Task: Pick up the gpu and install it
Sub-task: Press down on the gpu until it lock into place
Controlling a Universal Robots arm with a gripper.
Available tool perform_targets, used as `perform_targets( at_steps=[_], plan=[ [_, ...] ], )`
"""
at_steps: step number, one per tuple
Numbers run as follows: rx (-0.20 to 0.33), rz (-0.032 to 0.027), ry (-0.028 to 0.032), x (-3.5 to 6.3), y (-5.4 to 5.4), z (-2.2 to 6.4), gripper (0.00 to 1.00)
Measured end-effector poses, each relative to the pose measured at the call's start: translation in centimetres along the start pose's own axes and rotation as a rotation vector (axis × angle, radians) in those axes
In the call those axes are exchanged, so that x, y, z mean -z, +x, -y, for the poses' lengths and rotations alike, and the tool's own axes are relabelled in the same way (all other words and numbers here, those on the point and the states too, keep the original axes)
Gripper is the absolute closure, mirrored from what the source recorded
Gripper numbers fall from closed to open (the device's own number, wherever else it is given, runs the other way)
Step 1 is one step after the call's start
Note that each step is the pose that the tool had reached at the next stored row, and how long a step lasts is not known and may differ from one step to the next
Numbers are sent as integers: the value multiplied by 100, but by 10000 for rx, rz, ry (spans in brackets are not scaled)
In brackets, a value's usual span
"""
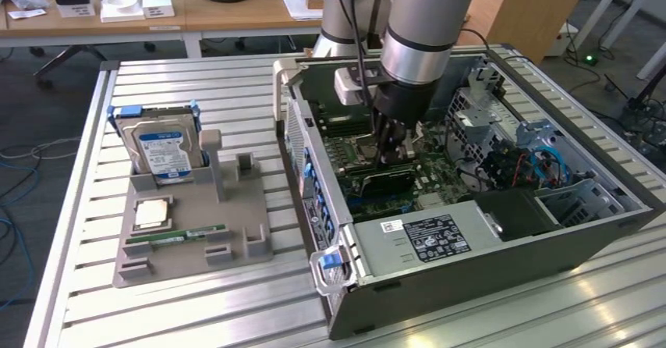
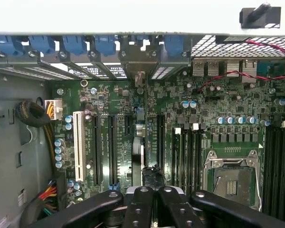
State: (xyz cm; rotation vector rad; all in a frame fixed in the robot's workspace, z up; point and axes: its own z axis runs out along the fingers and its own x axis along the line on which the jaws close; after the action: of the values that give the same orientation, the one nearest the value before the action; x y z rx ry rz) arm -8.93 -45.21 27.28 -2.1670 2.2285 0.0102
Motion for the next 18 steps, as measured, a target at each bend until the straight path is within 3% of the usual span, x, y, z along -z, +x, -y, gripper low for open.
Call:
perform_targets(
  at_steps=[18],
  plan=[
    [0, 0, 0, -41, 6, 0, 89]
  ],
)
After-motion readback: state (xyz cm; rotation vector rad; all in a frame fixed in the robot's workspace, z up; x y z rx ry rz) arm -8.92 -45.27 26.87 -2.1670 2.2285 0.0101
